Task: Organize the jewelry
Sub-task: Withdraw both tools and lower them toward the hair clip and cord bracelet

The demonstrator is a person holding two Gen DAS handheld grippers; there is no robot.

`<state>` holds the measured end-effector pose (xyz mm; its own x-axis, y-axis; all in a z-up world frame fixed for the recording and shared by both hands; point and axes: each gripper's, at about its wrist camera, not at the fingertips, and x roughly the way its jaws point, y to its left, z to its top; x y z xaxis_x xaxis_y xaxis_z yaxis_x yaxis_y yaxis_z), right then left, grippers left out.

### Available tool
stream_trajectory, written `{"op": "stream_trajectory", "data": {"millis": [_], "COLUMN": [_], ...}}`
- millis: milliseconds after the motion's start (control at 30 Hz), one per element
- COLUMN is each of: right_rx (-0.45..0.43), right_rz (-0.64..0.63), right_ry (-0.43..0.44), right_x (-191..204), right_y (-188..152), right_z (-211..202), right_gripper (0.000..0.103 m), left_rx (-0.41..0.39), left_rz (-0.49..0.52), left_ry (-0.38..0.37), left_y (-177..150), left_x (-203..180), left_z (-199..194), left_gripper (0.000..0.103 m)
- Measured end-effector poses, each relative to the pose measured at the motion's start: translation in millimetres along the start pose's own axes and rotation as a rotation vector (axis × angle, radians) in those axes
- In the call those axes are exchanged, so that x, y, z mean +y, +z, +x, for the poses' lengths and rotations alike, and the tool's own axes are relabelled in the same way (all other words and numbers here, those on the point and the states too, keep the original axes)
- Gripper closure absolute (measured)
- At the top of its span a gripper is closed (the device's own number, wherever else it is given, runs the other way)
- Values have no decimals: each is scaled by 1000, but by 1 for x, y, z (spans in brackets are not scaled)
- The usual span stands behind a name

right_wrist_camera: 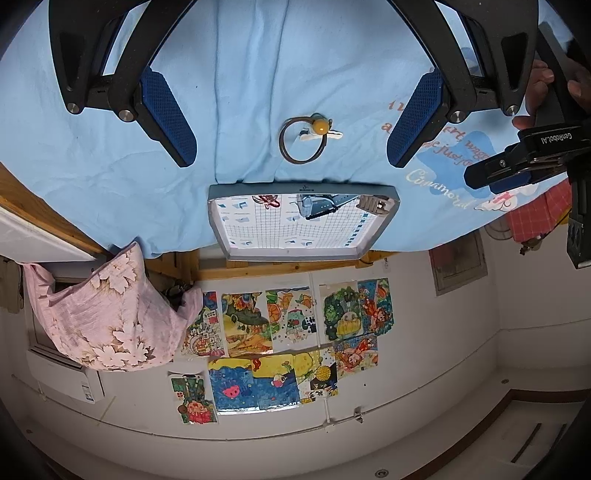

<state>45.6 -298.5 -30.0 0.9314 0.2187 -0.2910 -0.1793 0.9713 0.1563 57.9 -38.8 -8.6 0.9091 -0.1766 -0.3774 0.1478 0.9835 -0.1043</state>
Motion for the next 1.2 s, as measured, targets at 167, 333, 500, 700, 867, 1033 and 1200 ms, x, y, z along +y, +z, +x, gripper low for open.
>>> {"op": "stream_trajectory", "data": {"millis": [167,333,500,700,867,1033,1200], "right_rx": [5,10,10,33,42,43,50], "right_rz": [8,10,8,13,2,-14,-37], "right_ry": [-1,-5,-6,-14,-24,-42,-62], "right_x": [0,-1,-2,-6,-8,-8,-9], "right_y": [1,2,2,6,13,22,32], "right_z": [3,6,7,17,29,41,59], "right_gripper": [1,1,1,1,1,1,1], "left_rx": [1,-2,-1,-3,6,19,40], "left_rz": [0,-1,3,19,29,19,29], "left_ry": [0,2,5,16,20,26,30], "left_y": [1,3,4,10,19,26,31], "left_x": [0,1,1,3,7,12,13], "left_z": [1,2,5,14,29,45,67], "left_gripper": [0,0,0,0,0,0,0]}}
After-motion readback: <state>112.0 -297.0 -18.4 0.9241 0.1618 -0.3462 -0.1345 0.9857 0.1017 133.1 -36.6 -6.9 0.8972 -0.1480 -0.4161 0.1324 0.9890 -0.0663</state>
